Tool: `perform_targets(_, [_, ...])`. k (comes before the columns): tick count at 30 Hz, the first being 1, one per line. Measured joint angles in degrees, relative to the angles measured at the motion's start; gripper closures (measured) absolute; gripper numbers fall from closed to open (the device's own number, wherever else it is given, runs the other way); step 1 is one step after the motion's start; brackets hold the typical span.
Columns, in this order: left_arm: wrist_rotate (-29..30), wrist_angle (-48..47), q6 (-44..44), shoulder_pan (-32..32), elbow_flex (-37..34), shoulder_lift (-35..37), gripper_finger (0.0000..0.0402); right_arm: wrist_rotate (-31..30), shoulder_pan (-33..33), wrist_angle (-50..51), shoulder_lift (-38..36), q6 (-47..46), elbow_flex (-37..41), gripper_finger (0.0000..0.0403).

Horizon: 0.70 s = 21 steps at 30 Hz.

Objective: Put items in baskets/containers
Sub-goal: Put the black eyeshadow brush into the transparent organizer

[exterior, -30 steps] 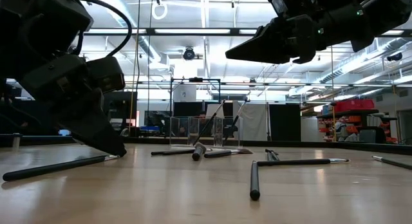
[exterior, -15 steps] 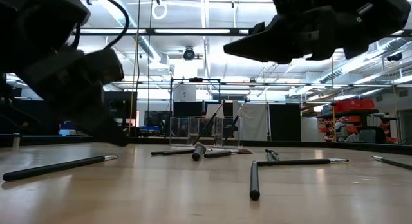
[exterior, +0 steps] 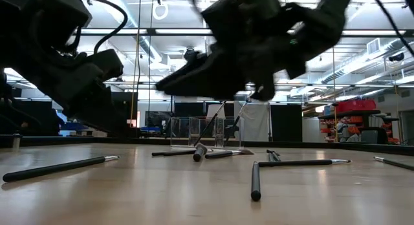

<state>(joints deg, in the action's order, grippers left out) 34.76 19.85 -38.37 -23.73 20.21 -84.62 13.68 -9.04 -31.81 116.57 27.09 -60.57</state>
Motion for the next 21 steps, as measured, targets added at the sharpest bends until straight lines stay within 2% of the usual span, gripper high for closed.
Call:
perform_targets(2, [0.57,-1.10,-0.22,0.39,0.00,0.00,0.0258,1.72,0.02,3.43,2.80,3.20,-3.94,0.0230])
perform_targets(5, [4.66,-2.52,-0.37,0.90,0.00,0.00,0.0258,4.15,0.04,6.57,6.53,6.23,-9.69,0.0230])
perform_targets(13, [14.89,-4.28,-0.44,2.86,0.02,0.00,0.0258,11.52,2.00,17.21,15.33,8.58,-23.76,0.0230])
perform_targets(17, [18.25,-4.36,-0.10,3.06,0.04,0.00,0.0258,14.01,3.47,19.52,17.50,10.03,-26.36,0.0234])
perform_targets(21, [18.65,-5.34,0.02,3.06,0.07,0.00,0.0258,14.75,4.42,20.80,17.53,10.94,-26.48,0.0246])
